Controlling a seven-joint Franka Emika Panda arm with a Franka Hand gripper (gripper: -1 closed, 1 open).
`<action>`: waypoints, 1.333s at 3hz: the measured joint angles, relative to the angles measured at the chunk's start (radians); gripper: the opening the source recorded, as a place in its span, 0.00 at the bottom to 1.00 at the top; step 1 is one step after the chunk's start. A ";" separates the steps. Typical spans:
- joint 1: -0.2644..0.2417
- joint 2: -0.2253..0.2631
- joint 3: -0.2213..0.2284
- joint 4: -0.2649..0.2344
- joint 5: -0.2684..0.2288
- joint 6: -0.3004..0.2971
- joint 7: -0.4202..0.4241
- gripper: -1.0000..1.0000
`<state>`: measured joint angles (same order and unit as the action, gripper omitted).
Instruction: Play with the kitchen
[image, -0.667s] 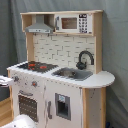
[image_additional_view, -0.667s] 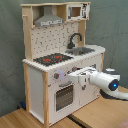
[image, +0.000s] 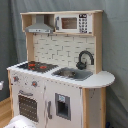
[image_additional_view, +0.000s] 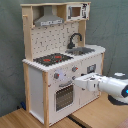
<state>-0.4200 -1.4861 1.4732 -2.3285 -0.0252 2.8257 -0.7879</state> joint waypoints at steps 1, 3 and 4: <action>0.048 -0.004 0.026 0.000 0.000 -0.029 0.095 1.00; 0.083 -0.019 0.087 -0.001 -0.001 -0.050 0.323 1.00; 0.082 -0.021 0.100 -0.021 -0.001 -0.049 0.424 1.00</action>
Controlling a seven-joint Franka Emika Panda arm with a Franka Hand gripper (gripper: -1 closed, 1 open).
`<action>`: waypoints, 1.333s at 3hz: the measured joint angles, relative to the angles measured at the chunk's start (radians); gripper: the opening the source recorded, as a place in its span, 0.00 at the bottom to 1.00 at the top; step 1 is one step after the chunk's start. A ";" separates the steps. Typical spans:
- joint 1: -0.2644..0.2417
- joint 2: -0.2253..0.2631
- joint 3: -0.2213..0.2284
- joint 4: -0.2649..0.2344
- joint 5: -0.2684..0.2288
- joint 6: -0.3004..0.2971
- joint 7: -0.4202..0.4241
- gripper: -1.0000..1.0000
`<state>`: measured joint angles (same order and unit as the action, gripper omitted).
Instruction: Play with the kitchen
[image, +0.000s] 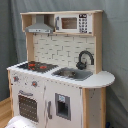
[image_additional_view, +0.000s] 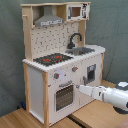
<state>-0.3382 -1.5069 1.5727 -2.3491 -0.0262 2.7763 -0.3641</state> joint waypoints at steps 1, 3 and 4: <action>-0.008 0.000 -0.002 -0.021 0.000 0.003 0.104 1.00; -0.021 0.000 -0.012 -0.054 0.000 0.010 0.316 1.00; -0.021 0.000 -0.006 -0.073 0.000 0.016 0.423 1.00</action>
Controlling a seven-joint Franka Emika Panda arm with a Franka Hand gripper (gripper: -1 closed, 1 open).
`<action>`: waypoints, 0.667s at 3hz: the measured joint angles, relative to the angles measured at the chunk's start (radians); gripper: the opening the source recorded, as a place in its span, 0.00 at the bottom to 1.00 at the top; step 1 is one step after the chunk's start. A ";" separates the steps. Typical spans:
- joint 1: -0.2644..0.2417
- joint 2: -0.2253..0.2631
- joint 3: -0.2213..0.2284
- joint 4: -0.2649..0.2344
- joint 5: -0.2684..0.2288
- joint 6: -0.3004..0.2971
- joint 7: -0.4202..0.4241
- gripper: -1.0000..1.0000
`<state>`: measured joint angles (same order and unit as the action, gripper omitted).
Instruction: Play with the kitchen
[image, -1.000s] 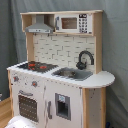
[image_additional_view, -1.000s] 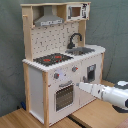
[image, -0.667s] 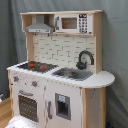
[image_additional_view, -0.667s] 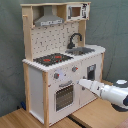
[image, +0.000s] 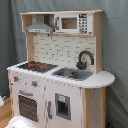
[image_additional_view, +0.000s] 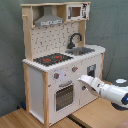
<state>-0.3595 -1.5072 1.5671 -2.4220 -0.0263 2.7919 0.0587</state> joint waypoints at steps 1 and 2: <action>0.000 -0.002 0.015 -0.014 -0.001 0.009 0.108 1.00; 0.000 -0.007 0.034 -0.024 -0.010 0.019 0.234 1.00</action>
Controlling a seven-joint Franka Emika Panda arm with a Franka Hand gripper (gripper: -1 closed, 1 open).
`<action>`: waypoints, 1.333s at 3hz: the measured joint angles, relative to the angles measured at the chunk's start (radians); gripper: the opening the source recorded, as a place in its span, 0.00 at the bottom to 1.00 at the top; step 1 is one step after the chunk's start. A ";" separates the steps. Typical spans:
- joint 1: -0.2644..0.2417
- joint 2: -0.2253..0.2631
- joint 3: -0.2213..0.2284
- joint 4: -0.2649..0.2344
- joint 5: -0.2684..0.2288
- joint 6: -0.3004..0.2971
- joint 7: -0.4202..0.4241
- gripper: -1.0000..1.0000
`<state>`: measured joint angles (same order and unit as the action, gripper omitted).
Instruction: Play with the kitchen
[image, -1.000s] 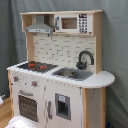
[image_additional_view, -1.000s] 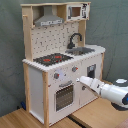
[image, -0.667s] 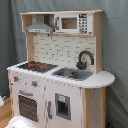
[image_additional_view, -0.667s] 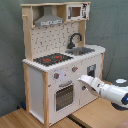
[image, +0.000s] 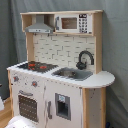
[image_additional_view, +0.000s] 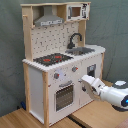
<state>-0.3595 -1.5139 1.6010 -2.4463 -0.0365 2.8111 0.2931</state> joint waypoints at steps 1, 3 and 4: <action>0.000 -0.002 0.017 -0.008 -0.011 0.002 0.106 1.00; -0.025 -0.010 0.031 -0.031 -0.025 0.023 0.326 1.00; -0.080 -0.011 0.022 -0.031 -0.026 0.074 0.409 1.00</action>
<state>-0.4400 -1.5248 1.6230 -2.4773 -0.0622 2.8851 0.7019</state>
